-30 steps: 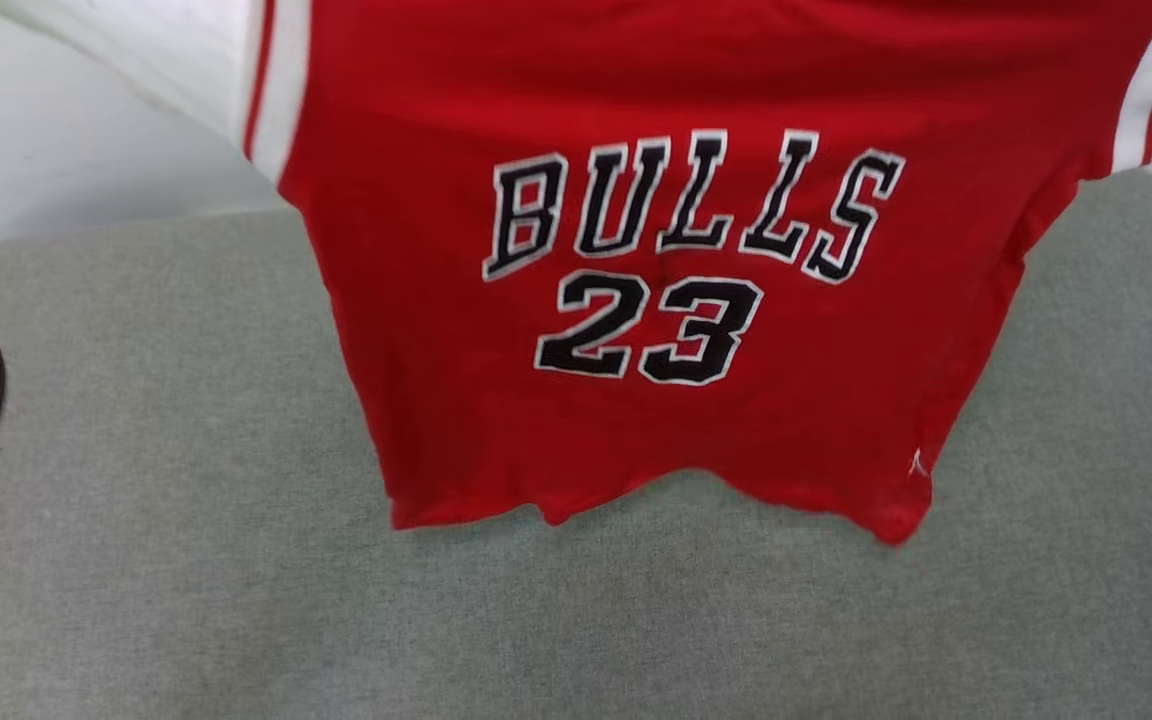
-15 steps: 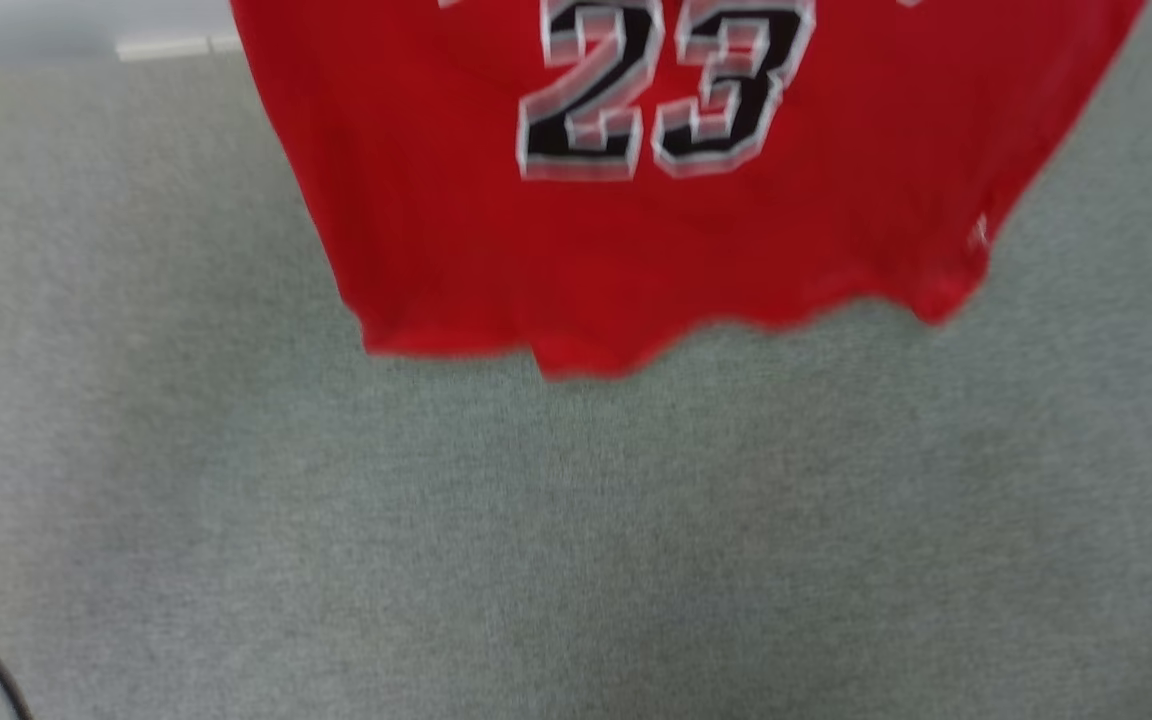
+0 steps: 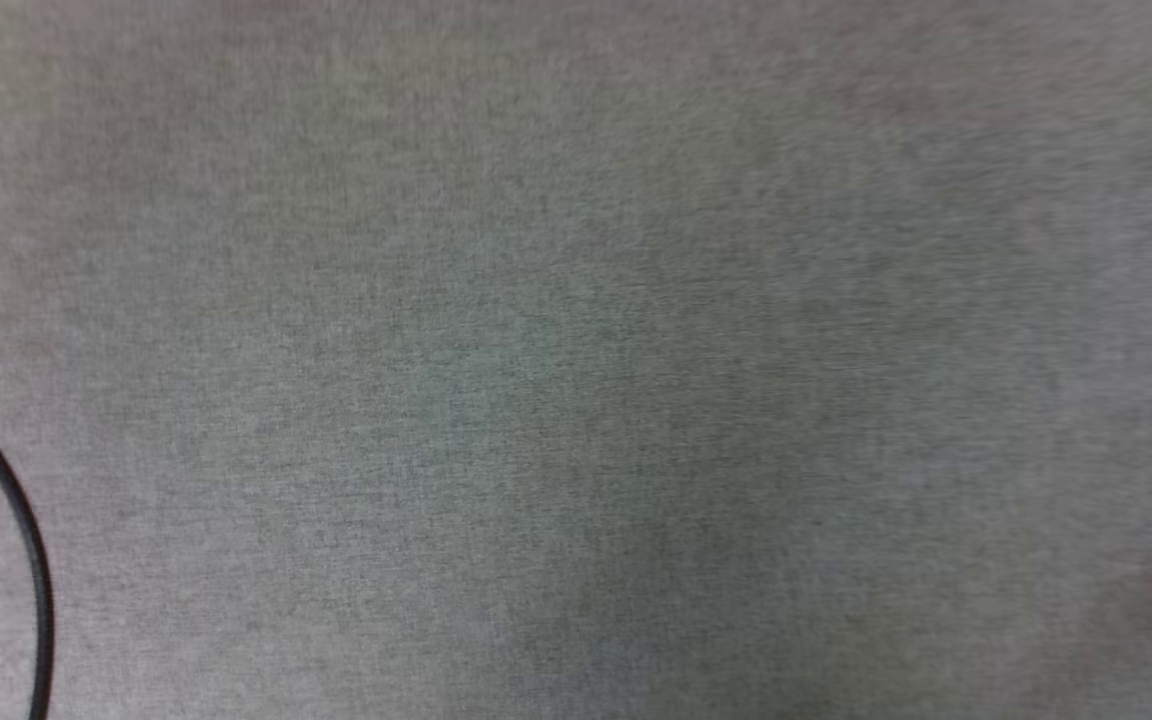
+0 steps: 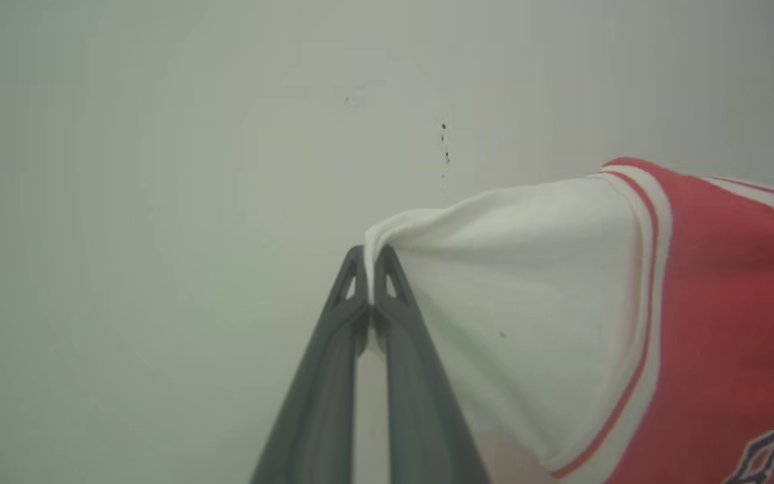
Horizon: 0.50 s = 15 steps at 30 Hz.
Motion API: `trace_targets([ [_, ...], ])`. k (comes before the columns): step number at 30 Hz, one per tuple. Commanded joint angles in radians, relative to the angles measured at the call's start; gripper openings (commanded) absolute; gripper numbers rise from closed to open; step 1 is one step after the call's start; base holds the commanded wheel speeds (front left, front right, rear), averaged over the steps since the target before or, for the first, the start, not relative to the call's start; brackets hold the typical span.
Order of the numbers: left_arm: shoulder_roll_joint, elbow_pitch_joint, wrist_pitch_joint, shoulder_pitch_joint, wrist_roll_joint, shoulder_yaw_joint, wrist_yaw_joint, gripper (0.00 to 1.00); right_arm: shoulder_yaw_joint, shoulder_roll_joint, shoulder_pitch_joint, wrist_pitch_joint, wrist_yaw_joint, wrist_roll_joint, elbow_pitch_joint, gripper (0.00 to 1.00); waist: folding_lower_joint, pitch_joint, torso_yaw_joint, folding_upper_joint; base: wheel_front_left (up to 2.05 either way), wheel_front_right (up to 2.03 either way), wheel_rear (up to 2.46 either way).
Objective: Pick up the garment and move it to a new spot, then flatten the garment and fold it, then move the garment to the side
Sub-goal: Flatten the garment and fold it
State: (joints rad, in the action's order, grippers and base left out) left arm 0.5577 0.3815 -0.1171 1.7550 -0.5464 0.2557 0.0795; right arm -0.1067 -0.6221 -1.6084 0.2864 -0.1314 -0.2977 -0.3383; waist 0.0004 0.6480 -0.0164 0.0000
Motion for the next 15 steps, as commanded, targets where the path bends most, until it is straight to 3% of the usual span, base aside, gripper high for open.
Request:
trace_targets([
  [1,-0.010,0.034,0.025,0.026,0.003,0.003,0.006,0.00,-0.013,0.014,-0.021,-0.016,0.001,0.011,-0.032,0.00,-0.0004,0.046,0.027,0.0000,0.00,0.00,0.00],
  [6,-0.065,0.152,0.113,0.036,-0.003,0.019,0.015,0.00,-0.074,0.034,-0.055,-0.072,0.001,0.021,-0.125,0.00,-0.0004,0.075,0.049,0.0000,0.00,0.00,0.00],
  [15,-0.142,0.258,0.240,-0.195,-0.028,0.115,0.043,0.00,-0.204,0.034,0.103,-0.134,0.001,-0.038,-0.210,0.00,-0.0004,0.022,0.081,0.0000,0.00,0.00,0.00],
])
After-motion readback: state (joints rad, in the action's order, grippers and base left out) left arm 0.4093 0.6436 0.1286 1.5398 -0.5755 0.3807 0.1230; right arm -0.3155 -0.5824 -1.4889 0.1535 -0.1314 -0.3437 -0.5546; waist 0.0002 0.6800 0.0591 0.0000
